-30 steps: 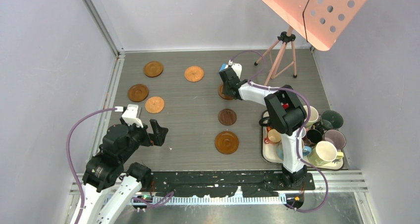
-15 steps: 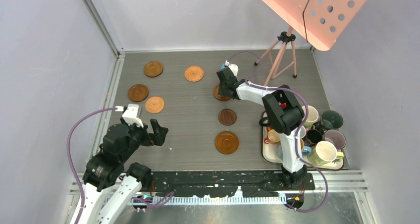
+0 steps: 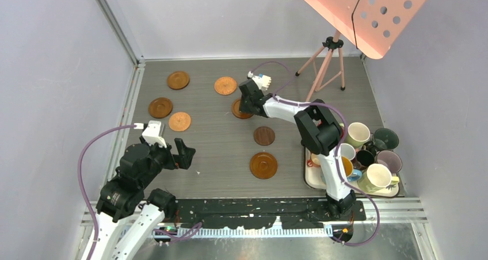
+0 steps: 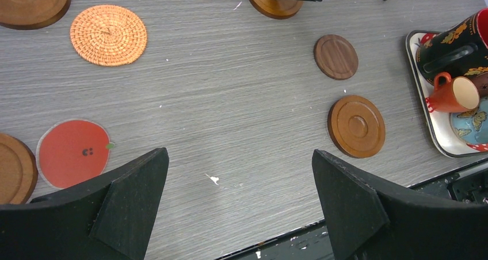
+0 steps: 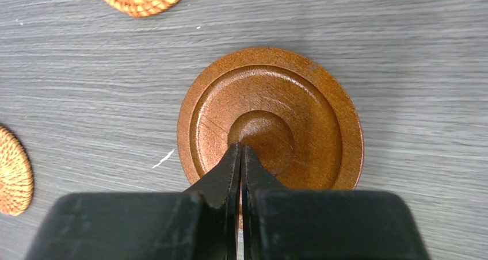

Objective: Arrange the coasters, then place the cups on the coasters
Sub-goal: Move the coaster to the center of the board.

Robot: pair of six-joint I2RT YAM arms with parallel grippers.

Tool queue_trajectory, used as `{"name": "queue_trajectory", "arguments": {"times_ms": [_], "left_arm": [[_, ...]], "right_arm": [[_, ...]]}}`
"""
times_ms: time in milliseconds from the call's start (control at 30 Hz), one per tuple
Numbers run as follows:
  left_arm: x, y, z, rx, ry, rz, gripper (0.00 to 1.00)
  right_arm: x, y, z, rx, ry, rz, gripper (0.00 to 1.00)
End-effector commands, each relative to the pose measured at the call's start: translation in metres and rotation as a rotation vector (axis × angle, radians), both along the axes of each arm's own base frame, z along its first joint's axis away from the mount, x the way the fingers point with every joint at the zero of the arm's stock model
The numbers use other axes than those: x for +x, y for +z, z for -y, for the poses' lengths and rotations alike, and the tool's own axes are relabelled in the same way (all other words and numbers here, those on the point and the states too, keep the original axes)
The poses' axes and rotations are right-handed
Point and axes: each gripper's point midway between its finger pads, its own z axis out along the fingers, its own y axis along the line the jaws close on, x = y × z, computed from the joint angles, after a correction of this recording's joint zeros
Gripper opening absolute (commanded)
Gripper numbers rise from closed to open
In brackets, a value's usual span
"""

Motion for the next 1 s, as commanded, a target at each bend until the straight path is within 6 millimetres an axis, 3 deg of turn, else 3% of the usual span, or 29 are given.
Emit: {"name": "queue_trajectory", "arguments": {"times_ms": [0,200,400,500,533,567,600,633,667,700,733,767,967], "left_arm": [[0.003,0.002,-0.001,-0.001,0.012,0.005,1.0],[0.003,0.001,0.0,0.0,0.012,0.003,1.0],[0.004,-0.001,0.0,0.006,0.013,-0.01,1.0],[0.004,-0.001,0.0,0.007,0.015,-0.013,1.0],[0.004,-0.002,-0.001,0.009,0.017,-0.015,0.99],[0.005,-0.002,-0.001,0.008,0.02,-0.015,1.0],[0.005,-0.002,-0.001,0.009,0.021,-0.015,1.0],[0.005,-0.002,-0.002,0.01,0.023,-0.015,1.0],[0.005,-0.002,-0.002,0.01,0.024,-0.015,1.0],[0.005,-0.002,-0.002,0.012,0.025,-0.017,1.0],[0.006,-0.002,-0.002,0.013,0.027,-0.017,1.0],[0.006,-0.003,-0.003,0.015,0.03,-0.018,1.0],[0.006,-0.002,-0.003,0.015,0.03,-0.017,1.0]], "right_arm": [[-0.009,-0.002,-0.029,0.052,0.029,-0.027,0.05],[-0.012,0.01,-0.04,0.069,0.05,-0.012,0.05],[-0.005,0.065,-0.036,0.076,0.095,0.077,0.06],[-0.01,0.095,-0.027,0.074,0.116,0.128,0.16],[-0.015,0.092,-0.021,0.059,0.119,0.121,0.19],[-0.018,0.104,-0.017,0.058,0.124,0.144,0.24],[-0.024,0.097,-0.01,0.038,0.125,0.129,0.27],[-0.027,0.107,-0.004,0.031,0.125,0.149,0.33],[-0.035,0.096,0.005,0.002,0.124,0.128,0.36],[-0.038,0.104,0.012,-0.012,0.117,0.149,0.42],[-0.044,0.095,0.023,-0.05,0.113,0.136,0.44],[-0.048,0.102,0.029,-0.056,0.111,0.149,0.5],[-0.081,0.087,0.074,-0.17,0.098,0.108,0.74]]}}
